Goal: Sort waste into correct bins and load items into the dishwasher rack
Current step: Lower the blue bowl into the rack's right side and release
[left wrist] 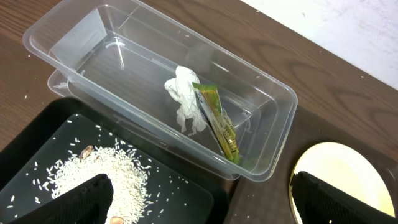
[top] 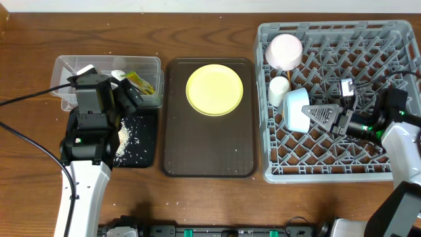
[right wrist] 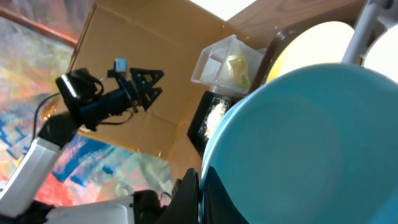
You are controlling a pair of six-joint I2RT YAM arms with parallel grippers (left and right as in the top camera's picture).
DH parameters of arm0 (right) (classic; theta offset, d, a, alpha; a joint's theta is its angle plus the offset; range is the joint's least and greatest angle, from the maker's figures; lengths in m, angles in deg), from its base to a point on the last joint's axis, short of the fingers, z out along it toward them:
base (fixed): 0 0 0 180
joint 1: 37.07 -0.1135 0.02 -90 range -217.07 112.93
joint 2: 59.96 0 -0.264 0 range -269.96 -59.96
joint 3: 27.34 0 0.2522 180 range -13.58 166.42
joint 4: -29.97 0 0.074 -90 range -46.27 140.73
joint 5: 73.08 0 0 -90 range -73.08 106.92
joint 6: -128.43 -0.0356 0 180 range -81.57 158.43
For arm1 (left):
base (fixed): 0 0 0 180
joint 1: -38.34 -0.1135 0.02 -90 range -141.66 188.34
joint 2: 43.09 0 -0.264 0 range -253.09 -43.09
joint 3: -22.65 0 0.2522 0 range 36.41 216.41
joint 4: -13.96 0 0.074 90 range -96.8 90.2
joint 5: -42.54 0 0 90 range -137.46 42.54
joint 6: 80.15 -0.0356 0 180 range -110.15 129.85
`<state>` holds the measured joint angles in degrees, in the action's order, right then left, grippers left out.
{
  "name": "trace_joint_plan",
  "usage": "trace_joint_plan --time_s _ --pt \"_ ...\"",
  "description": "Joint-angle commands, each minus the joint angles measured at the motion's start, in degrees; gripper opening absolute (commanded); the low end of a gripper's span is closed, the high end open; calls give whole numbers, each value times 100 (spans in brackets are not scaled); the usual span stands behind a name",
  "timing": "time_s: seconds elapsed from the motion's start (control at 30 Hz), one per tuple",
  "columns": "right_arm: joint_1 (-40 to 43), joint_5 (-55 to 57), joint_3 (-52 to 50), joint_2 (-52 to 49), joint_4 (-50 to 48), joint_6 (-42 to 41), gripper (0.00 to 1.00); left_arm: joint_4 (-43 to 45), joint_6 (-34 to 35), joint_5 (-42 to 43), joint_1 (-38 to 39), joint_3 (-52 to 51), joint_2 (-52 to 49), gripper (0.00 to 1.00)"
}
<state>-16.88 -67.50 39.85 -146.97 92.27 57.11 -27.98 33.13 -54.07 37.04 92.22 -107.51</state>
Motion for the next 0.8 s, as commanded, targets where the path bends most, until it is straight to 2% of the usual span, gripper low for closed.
trace_joint_plan --time_s 0.0,0.1,0.27,0.37,0.43,0.47,0.6,0.67,0.77 --pt "210 -131 -365 -7 -295 33 1 -4 -74 -52 -17 72 2 95" --pt "431 -131 -632 -17 -693 -190 1 -4 -74 -52 -17 72 2 94" --pt "879 0 -708 -22 -756 -267 1 -4 -74 -52 -17 72 2 94" --pt "1132 334 -708 -22 -772 -503 6 -4 -74 -52 -17 72 2 94" --pt "1272 413 -708 -22 -855 -584 12 -4 -74 -52 -17 72 2 94" --pt "1340 411 -708 -22 -927 -715 21 -4 -74 -52 -17 72 2 94" --pt "1495 487 -706 -22 -1644 -1637 44 -4 -74 -52 -17 72 2 95" --pt "1504 721 -704 -22 -2094 -2232 51 -4 -74 -52 -17 72 2 94" --pt "1497 1147 -702 -22 -2852 -3075 54 -4 -74 -52 -17 72 2 94"
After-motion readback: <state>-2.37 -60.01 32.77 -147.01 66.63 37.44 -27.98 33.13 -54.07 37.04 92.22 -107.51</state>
